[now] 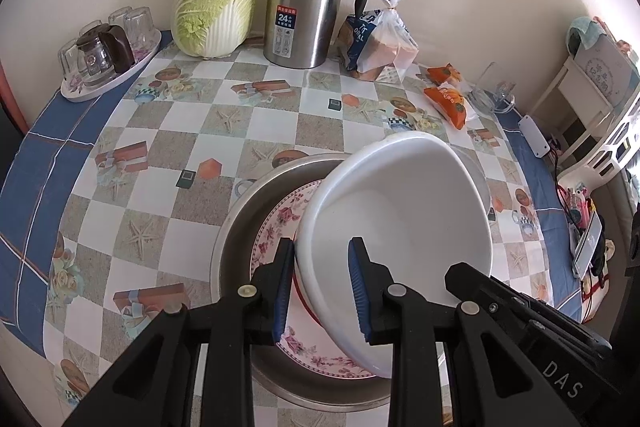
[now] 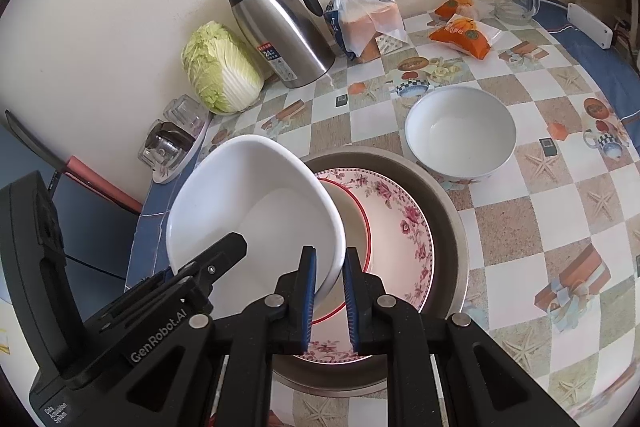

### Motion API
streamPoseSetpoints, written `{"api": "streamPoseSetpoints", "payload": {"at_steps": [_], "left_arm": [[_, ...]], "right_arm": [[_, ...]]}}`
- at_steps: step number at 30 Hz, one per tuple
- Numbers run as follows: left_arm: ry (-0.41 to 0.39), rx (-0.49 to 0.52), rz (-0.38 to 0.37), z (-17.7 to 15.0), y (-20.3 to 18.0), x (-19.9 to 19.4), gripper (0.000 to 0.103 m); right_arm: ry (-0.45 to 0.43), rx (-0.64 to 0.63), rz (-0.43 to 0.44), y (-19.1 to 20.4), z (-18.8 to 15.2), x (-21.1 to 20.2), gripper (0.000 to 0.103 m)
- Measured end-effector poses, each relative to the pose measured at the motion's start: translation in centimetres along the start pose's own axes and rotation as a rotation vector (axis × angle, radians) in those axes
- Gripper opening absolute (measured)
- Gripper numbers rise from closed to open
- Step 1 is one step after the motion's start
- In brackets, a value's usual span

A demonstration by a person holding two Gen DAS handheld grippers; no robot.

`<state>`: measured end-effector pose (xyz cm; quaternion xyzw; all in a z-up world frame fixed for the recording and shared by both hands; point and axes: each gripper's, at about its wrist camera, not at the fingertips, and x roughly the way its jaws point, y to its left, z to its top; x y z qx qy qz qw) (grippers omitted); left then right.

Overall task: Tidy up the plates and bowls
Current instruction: 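Lower the square bowl into the red-rimmed bowl with both grippers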

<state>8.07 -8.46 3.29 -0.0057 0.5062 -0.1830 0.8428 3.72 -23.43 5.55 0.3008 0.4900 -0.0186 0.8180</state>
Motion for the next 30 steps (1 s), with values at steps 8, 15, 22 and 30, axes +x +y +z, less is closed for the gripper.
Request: {"api": "streamPoseSetpoints", "payload": {"at_steps": [8, 15, 22, 30], "left_arm": [[0.019, 0.004, -0.005, 0.0, -0.2, 0.4, 0.028], [0.029, 0.006, -0.005, -0.1, -0.3, 0.7, 0.028], [0.035, -0.001, -0.005, -0.1, -0.2, 0.9, 0.028], [0.032, -0.009, -0.007, 0.0, -0.1, 1.1, 0.028]], "right_arm": [[0.010, 0.013, -0.013, -0.2, 0.0, 0.3, 0.017], [0.014, 0.021, -0.020, -0.4, 0.0, 0.4, 0.017], [0.019, 0.027, -0.011, -0.5, 0.1, 0.6, 0.017], [0.039, 0.048, -0.016, -0.9, 0.3, 1.1, 0.018]]}}
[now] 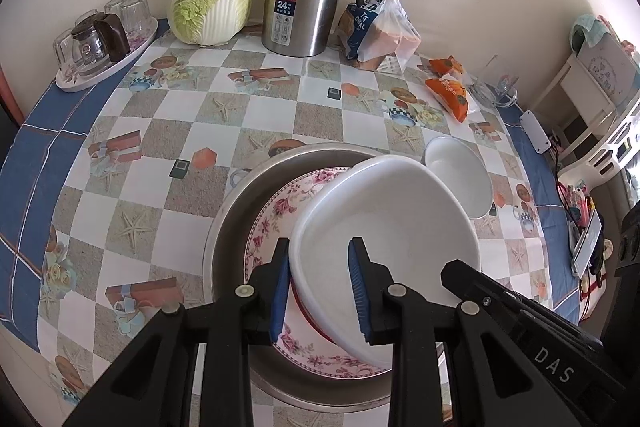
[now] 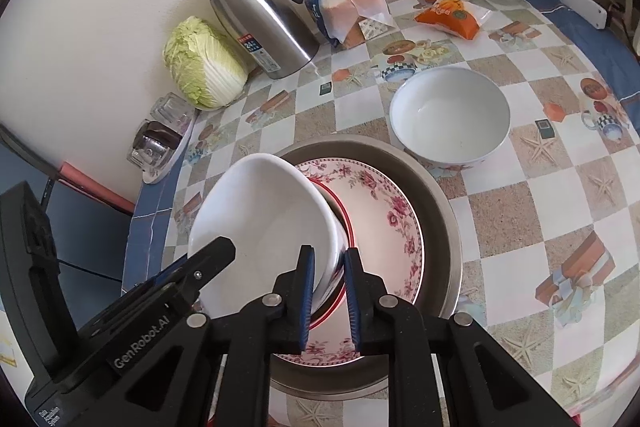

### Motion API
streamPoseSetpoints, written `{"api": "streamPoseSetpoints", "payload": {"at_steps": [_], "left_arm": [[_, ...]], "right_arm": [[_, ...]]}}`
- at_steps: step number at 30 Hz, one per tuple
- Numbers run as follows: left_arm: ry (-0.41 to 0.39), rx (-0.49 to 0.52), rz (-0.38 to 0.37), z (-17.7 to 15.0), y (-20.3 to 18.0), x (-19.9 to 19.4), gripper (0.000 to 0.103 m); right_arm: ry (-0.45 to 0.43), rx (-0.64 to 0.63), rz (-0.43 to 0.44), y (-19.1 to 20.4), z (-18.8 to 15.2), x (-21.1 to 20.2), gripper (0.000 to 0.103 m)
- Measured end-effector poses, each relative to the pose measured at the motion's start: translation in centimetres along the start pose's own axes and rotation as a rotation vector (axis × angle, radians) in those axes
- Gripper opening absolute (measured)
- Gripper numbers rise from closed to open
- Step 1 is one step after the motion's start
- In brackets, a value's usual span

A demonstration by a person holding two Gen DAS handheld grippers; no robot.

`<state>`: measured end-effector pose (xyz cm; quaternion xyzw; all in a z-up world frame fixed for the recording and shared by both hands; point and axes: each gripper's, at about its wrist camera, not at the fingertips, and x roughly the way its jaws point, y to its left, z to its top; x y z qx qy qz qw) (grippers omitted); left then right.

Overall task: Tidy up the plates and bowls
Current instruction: 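Lower the square bowl into the red-rimmed bowl with both grippers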

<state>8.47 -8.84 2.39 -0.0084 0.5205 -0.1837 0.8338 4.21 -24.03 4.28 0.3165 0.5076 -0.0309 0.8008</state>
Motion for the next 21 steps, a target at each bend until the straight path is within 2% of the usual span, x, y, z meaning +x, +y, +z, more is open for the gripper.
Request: {"api": "streamPoseSetpoints", "payload": {"at_steps": [10, 21], "left_arm": [[-0.041, -0.018, -0.005, 0.2, 0.0, -0.9, 0.028], [-0.076, -0.067, -0.020, 0.5, 0.9, -1.5, 0.029]], "right_arm": [[0.004, -0.010, 0.002, 0.0, 0.1, 0.2, 0.018], [0.021, 0.017, 0.044, -0.1, 0.4, 0.6, 0.018]]}}
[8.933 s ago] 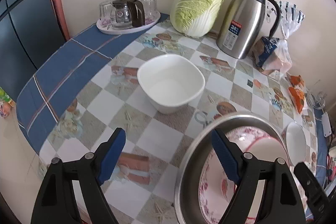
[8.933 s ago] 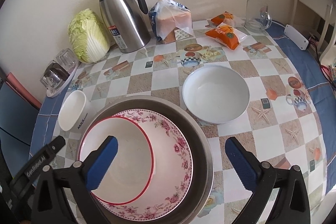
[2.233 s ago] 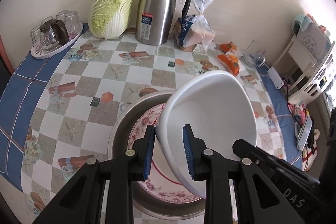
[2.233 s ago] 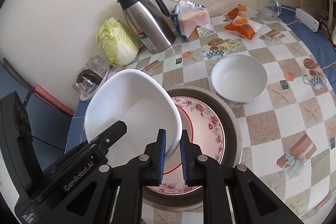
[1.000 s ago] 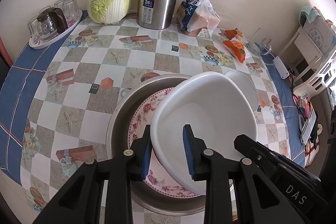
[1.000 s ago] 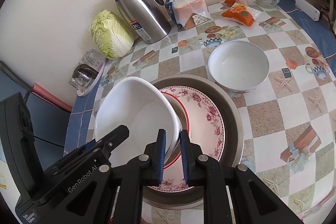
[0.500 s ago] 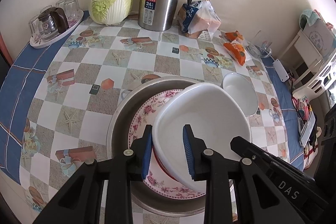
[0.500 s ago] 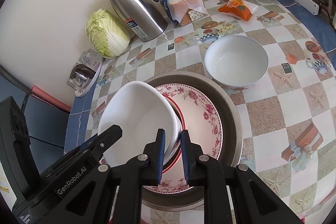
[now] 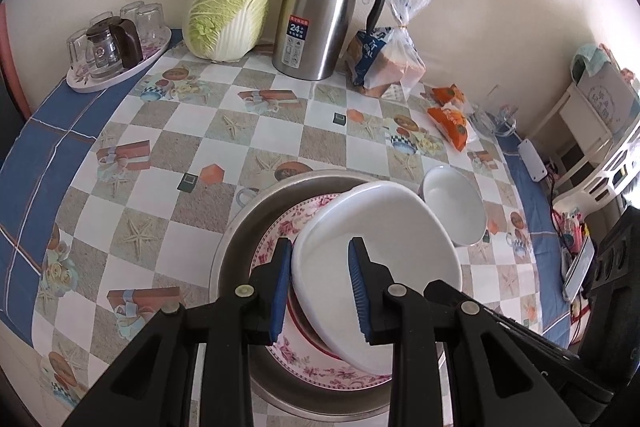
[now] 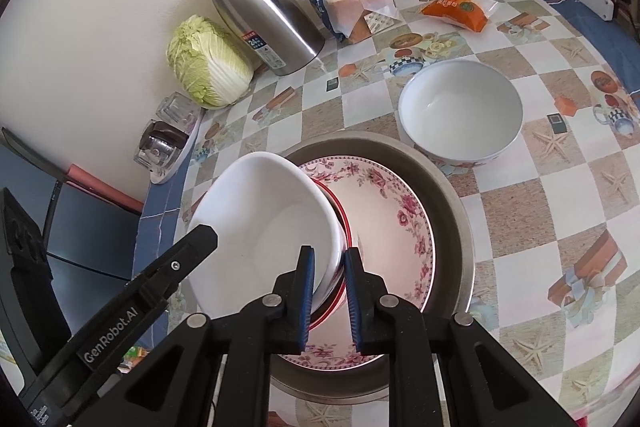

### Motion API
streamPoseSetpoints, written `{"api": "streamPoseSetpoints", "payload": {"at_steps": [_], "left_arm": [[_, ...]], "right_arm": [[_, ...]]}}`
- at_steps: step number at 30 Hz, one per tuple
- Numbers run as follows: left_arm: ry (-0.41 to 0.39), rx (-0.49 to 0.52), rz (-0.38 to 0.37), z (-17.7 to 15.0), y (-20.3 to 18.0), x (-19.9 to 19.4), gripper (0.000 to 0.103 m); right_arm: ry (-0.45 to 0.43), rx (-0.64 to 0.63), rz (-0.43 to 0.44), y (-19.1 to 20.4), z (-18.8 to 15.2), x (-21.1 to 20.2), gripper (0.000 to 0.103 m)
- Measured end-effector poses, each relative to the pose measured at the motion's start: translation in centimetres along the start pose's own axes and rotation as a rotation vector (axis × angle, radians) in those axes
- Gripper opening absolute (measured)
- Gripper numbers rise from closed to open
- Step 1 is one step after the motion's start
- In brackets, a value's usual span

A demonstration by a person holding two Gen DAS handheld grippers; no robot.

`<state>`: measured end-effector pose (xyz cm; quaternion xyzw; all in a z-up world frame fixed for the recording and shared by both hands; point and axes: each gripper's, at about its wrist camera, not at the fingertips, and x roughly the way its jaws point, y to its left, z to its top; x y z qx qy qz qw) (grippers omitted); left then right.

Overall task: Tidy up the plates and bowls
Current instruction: 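Lower the square bowl into the red-rimmed bowl with both grippers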

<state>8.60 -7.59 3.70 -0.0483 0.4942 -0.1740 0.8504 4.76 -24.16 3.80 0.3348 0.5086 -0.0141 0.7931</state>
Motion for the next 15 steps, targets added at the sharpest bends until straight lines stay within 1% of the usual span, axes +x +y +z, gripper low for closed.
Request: {"api": "streamPoseSetpoints", "payload": {"at_steps": [3, 7, 15], "left_arm": [[-0.006, -0.018, -0.015, 0.10, 0.25, -0.19, 0.029], [-0.022, -0.018, -0.020, 0.18, 0.12, -0.64, 0.029], [-0.006, -0.030, -0.011, 0.10, 0.42, -0.27, 0.029]], "right_arm": [[0.008, 0.012, 0.011, -0.14, 0.06, -0.03, 0.019], [0.025, 0.040, 0.035, -0.50, 0.11, -0.13, 0.019], [0.026, 0.028, 0.036, -0.18, 0.13, -0.44, 0.020]]}}
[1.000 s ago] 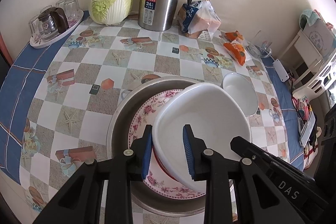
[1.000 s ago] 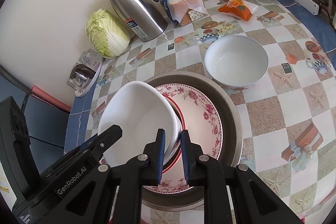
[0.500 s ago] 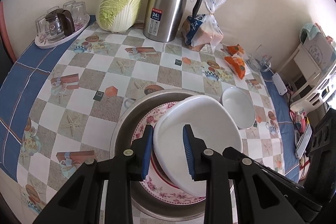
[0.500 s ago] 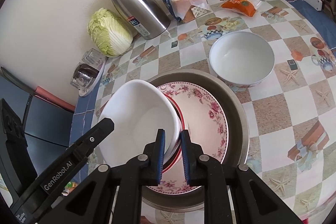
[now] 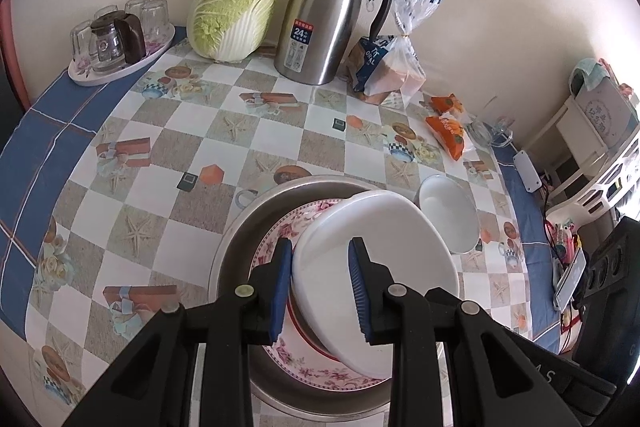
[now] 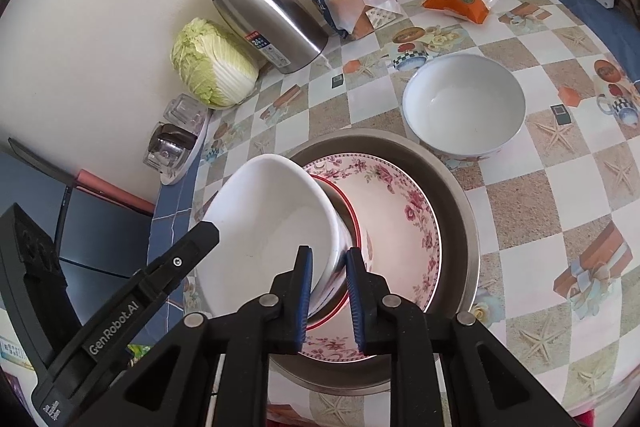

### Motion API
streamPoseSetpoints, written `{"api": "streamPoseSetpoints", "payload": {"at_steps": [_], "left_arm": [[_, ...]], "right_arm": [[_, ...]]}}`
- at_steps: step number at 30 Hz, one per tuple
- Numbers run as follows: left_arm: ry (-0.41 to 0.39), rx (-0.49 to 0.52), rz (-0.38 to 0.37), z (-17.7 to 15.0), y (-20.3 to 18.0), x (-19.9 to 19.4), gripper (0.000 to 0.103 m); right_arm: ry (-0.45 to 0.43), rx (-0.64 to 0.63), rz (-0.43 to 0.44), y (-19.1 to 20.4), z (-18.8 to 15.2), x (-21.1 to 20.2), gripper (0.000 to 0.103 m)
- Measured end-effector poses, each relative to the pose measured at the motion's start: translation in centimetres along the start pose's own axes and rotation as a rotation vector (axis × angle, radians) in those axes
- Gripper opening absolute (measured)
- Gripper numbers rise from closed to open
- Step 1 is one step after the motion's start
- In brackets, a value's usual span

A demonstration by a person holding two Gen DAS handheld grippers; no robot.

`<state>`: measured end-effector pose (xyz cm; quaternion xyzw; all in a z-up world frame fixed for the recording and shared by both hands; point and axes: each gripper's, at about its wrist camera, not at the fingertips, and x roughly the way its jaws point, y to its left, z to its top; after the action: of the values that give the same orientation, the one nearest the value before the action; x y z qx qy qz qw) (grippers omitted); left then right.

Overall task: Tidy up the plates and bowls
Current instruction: 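Lower the square bowl into the red-rimmed bowl with both grippers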

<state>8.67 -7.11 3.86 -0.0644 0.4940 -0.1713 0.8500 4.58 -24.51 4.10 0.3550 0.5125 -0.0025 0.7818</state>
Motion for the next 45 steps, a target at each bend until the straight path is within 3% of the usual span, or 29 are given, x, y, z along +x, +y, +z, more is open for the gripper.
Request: {"api": "streamPoseSetpoints", "payload": {"at_steps": [21, 31, 39, 43, 45], "left_arm": [[-0.018, 0.017, 0.031, 0.2, -0.2, 0.6, 0.033], [-0.012, -0.021, 0.021, 0.3, 0.6, 0.5, 0.034], [-0.042, -0.040, 0.016, 0.5, 1.0, -0.6, 0.035], [-0.060, -0.042, 0.028, 0.6, 1.1, -1.3, 0.042], [-0.066, -0.045, 0.040, 0.7, 1.2, -1.6, 0.044]], "right_arm": [[-0.012, -0.027, -0.004, 0.1, 0.5, 0.7, 0.021], [-0.015, -0.024, 0.024, -0.1, 0.8, 0.7, 0.021], [-0.068, -0.047, 0.009, 0.1, 1.0, -0.8, 0.021], [-0.095, -0.059, 0.005, 0.2, 1.1, -1.7, 0.021], [-0.107, -0.071, -0.010, 0.3, 1.2, -2.1, 0.029]]}}
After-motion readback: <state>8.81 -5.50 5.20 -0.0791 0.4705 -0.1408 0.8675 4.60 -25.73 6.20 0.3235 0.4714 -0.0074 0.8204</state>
